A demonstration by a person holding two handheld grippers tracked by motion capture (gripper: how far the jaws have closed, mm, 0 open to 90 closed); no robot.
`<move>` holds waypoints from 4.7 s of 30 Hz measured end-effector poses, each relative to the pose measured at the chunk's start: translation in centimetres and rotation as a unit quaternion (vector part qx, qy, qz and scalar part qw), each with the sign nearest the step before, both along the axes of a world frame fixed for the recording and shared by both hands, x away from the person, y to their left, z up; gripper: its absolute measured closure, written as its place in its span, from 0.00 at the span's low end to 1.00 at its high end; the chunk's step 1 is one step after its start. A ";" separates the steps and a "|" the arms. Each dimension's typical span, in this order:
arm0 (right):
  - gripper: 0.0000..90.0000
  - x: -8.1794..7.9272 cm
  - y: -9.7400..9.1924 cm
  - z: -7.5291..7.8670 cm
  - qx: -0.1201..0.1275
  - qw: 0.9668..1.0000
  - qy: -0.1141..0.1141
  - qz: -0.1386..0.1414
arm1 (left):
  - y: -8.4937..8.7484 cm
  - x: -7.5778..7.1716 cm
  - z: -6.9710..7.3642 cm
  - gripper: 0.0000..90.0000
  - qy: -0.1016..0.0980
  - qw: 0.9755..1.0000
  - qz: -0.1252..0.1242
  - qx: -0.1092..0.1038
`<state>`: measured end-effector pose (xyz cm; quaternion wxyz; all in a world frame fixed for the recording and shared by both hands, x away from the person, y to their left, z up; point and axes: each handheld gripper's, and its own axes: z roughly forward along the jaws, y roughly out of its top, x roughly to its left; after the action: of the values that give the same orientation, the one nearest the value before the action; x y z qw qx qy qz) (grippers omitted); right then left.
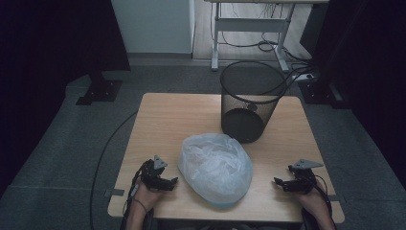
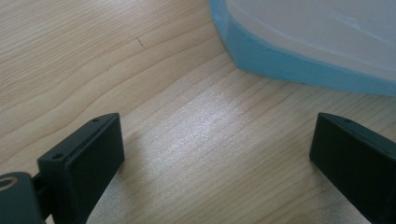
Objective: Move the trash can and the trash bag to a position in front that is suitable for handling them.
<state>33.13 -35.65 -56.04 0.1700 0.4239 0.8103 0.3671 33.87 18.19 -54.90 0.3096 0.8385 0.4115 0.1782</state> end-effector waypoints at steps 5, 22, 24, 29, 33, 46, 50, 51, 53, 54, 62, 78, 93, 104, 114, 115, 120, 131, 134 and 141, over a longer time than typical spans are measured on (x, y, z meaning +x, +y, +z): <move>0.09 0.0 0.3 0.0 -0.013 1.000 -0.001 0.005 | 0.2 0.1 0.0 0.06 0.008 1.000 0.003 -0.011; 0.13 0.0 0.1 0.6 0.005 1.000 0.002 0.019 | 0.2 0.2 -0.6 0.01 -0.008 1.000 0.006 -0.024; 0.12 -0.1 0.3 1.0 0.014 1.000 -0.004 0.017 | 0.2 0.2 -0.6 0.01 -0.008 1.000 0.006 -0.024; 0.04 -0.3 2.2 2.5 0.030 0.999 -0.009 0.035 | 0.2 0.2 -0.6 0.01 -0.008 1.000 0.006 -0.024; 0.02 -0.1 4.1 3.9 0.039 0.998 -0.014 0.054 | 0.2 0.2 -0.6 0.00 -0.008 1.000 0.006 -0.024; 0.02 2.5 10.8 6.0 0.044 0.994 -0.028 0.100 | 0.2 0.2 -0.6 0.00 -0.009 1.000 0.007 -0.024; 0.02 3.7 11.9 5.0 0.031 0.994 -0.022 0.098 | 0.2 0.2 -0.6 0.00 -0.009 1.000 0.007 -0.024; 0.03 4.0 12.1 4.6 0.027 0.995 -0.019 0.098 | 0.2 0.2 -0.6 0.00 -0.009 1.000 0.007 -0.024; 0.04 4.3 12.4 3.8 0.010 0.995 -0.014 0.096 | 0.2 0.2 -0.6 0.00 -0.009 1.000 0.007 -0.024; 0.05 4.5 12.4 3.3 0.004 0.995 -0.011 0.095 | 0.2 0.2 -0.6 0.00 -0.009 1.000 0.007 -0.024; 0.13 5.0 11.0 1.1 -0.017 0.997 0.011 0.075 | 0.2 0.2 -0.6 0.01 -0.009 1.000 0.007 -0.024; 0.15 3.9 5.0 0.6 -0.029 0.999 0.018 0.040 | 0.2 0.2 -0.6 0.00 -0.009 1.000 0.007 -0.024; 0.15 1.5 -2.9 0.5 -0.025 0.999 0.018 -0.035 | 0.2 0.2 -0.6 0.00 -0.009 1.000 0.008 -0.024; 0.15 -0.6 -7.8 0.4 -0.024 0.995 0.018 -0.093 | 0.2 0.2 -0.6 0.00 -0.009 1.000 0.007 -0.024; 0.17 -2.2 -9.3 2.0 -0.027 0.992 -0.001 -0.125 | 0.1 0.2 -0.6 0.00 -0.009 1.000 0.008 -0.025; 0.17 -2.3 -9.1 2.7 -0.025 0.992 -0.010 -0.123 | 0.2 0.2 -0.6 0.00 -0.009 1.000 0.008 -0.024; 0.17 -2.2 -5.7 6.7 -0.006 0.996 -0.049 -0.076 | 0.2 0.2 -0.6 0.00 -0.009 1.000 0.008 -0.024; 0.17 2.5 5.0 6.6 -0.010 0.999 -0.032 0.034 | 0.1 0.2 -0.6 0.00 -0.009 1.000 0.008 -0.024; 0.17 3.7 5.5 5.1 -0.020 0.999 -0.013 0.032 | 0.2 0.2 -0.6 0.00 -0.009 1.000 0.008 -0.024; 0.17 4.4 3.1 3.5 -0.038 0.999 0.009 -0.003 | 0.2 0.2 -0.6 0.00 -0.009 1.000 0.008 -0.024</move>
<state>37.55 -32.51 -52.57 0.1797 0.4228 0.8241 0.3313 34.06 18.34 -55.48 0.3321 0.8259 0.4193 0.1781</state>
